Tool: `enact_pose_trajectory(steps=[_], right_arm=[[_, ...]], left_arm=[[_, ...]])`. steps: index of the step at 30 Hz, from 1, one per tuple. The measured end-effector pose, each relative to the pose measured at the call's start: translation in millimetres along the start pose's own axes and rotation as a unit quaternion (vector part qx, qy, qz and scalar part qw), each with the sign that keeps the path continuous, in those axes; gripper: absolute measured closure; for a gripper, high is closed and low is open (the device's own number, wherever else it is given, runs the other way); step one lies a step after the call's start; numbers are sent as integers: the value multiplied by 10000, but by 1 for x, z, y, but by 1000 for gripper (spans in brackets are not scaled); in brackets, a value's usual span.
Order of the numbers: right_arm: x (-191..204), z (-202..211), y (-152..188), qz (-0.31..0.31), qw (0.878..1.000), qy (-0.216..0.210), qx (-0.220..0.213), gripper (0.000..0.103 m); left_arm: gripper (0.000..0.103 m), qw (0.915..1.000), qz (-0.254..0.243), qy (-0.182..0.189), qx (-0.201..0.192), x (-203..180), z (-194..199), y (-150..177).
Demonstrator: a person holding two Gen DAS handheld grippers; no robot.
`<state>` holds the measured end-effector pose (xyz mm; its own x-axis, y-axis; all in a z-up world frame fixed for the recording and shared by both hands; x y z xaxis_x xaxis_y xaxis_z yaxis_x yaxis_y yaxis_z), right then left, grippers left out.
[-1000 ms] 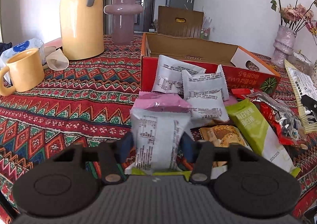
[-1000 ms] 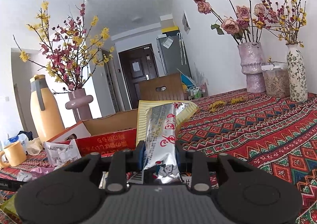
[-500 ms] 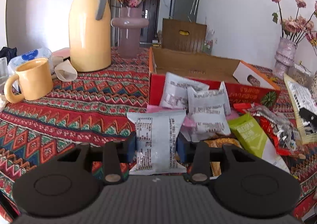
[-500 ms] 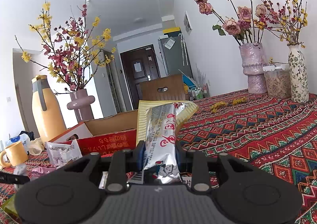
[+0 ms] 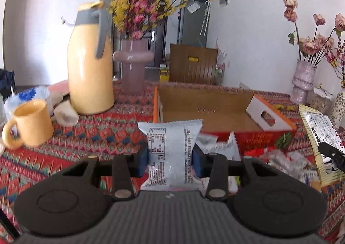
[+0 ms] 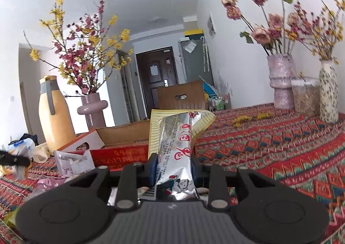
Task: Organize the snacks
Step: 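Drop the silver packet into the box with the right gripper while the left lifts its white packet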
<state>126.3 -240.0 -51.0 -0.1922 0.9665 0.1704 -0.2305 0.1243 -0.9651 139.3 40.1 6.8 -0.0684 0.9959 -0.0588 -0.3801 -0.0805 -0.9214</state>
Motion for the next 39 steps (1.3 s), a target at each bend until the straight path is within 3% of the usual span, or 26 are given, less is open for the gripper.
enact_pose_trajectory(steps=[10, 20, 27, 37, 39], right_arm=[[25, -31, -64, 334, 9989, -243, -206, 74], [43, -117, -102, 388, 9987, -289, 158, 74], [29, -178, -84, 76, 9980, -208, 585, 74], [28, -198, -64, 123, 9945, -183, 1022, 74], [27, -200, -62, 107, 9942, -133, 1062, 74]], left_arm=[[62, 9998, -8, 41, -199, -13, -36, -51], [62, 9998, 183, 18, -94, -12, -103, -80], [62, 9994, 352, 29, 29, -4, -147, -68], [61, 9993, 304, 66, 210, -5, -158, -59], [54, 9992, 309, 71, 251, -7, -160, -57]])
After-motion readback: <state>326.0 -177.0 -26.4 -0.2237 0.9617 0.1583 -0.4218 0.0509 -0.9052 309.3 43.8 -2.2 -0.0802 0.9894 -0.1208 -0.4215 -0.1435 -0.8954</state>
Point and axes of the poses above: each gripper's, at about its wrist camera, not at the fingertips, and z roughly against the way its jaws point, x to its left, y to its underside, the point moved 3 cm from there along -z, roughly the way its jaws point, and after that the axes turned 3 degrees about -x, right-handed, at the moved point
